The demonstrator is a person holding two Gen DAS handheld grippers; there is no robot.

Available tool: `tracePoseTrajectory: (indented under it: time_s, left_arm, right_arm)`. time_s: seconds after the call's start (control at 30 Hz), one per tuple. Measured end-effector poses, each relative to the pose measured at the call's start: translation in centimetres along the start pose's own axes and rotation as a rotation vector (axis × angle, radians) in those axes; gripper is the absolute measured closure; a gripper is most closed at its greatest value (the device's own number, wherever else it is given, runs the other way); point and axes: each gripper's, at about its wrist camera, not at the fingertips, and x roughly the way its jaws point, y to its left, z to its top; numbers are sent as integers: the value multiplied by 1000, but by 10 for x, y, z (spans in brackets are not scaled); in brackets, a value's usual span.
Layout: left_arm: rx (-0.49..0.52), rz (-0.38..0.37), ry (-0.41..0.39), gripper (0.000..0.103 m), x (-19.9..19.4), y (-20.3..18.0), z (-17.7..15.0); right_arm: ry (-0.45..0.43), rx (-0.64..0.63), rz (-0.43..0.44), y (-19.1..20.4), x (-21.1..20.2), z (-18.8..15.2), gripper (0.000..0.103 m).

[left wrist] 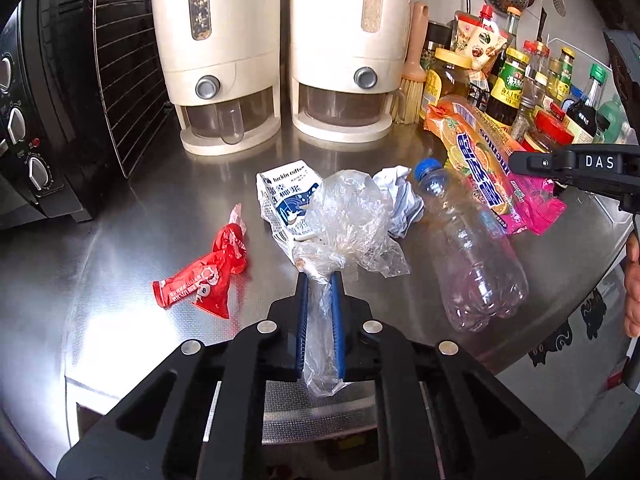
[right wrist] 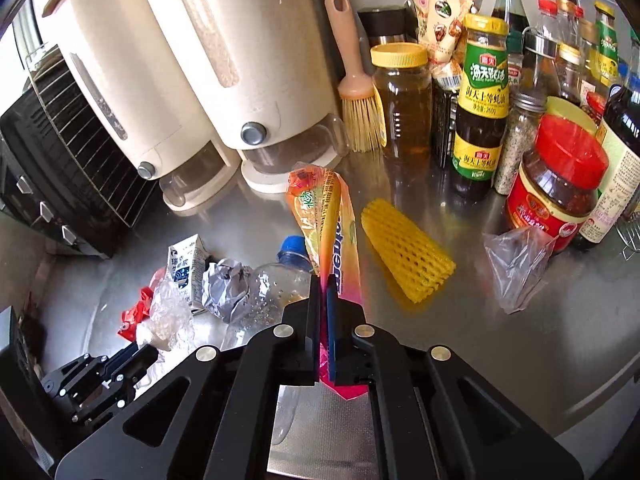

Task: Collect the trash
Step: 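Grasp clear plastic bag with left tool while right tool grasps pink wrapper, then carry the clear bag and candy packet down over the black bin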

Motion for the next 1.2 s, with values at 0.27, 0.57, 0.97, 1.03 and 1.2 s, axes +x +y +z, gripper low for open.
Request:
tracePoseTrajectory:
  time_s: [0.27,0.57,0.97,1.03,1.2]
  left_arm:
    - [14,15,-74,94,-49,-11,13]
    - [21,24,-162,94,-130,-33,3]
    - [14,21,-282,94,-234,-56,-33]
    - [15,22,-288,94,-241,-58,-44]
    - [-14,4,-267,94,-236,-57,-83]
  right_arm:
    - [-81,-24,0,9,-52,11,99]
    - [-156,-67,12,22,-127,-7,99]
    - [-237,-134,53,38,-227,-74,99]
    - [-245,-142,63,38,-237,-88,99]
    - [-221,-159,106,33,-242,-135,99]
